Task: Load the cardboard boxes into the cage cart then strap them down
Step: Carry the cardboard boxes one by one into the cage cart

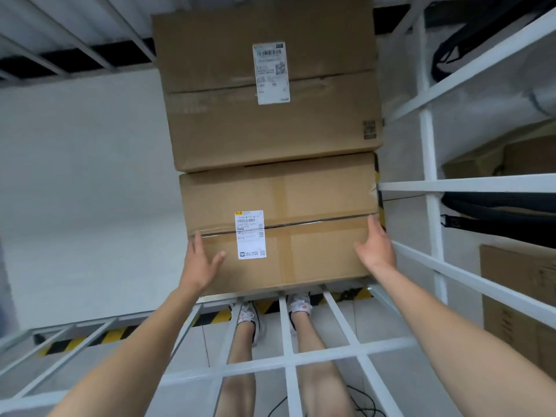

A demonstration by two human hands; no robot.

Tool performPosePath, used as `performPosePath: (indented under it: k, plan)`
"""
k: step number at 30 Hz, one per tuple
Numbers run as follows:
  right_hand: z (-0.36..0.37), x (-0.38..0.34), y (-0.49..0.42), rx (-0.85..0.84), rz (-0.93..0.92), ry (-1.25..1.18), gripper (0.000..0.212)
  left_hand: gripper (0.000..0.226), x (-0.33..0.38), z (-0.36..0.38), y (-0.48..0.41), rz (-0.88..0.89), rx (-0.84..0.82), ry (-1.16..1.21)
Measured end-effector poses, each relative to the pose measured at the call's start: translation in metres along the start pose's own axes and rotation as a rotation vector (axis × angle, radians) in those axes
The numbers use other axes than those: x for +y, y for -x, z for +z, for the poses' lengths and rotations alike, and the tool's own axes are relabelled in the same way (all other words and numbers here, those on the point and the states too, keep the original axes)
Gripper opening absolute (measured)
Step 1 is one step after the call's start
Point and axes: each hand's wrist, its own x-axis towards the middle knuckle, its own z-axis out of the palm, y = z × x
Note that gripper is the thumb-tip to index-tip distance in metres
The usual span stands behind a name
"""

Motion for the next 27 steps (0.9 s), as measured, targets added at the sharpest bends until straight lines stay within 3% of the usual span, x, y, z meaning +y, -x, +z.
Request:
performPosePath:
  k: [4, 14, 17, 20, 23, 27]
  plan:
    - [-0.047, -0.032, 0.059, -0.025, -0.061, 0.056, 0.085, 0.086, 0.058, -0.028, 0.060, 0.075, -0.073, -0.376]
    - [-0.204, -0.066, 0.290, -0.021, -0.198, 0.153, 0.088, 0.091, 0.221, -0.127, 0.267, 0.569, -0.075, -0.799]
    - [-0.239, -0.057, 0.346, 0.072, -0.234, 0.136, 0.085, 0.095, 0.274, -0.140, 0.318, 0.747, -0.018, -0.862]
    - [-0.278, -0.034, 0.387, 0.275, -0.197, 0.014, 0.082, 0.101, 0.324, -0.133, 0.370, 0.974, -0.004, -0.968]
    - [-0.313, 0.013, 0.420, 0.459, -0.097, -0.073, 0.080, 0.101, 0.369, -0.106, 0.422, 1.223, 0.008, -1.066]
    - [-0.340, 0.118, 0.461, 0.580, 0.133, -0.166, 0.081, 0.102, 0.422, -0.038, 0.498, 1.408, -0.024, -1.151]
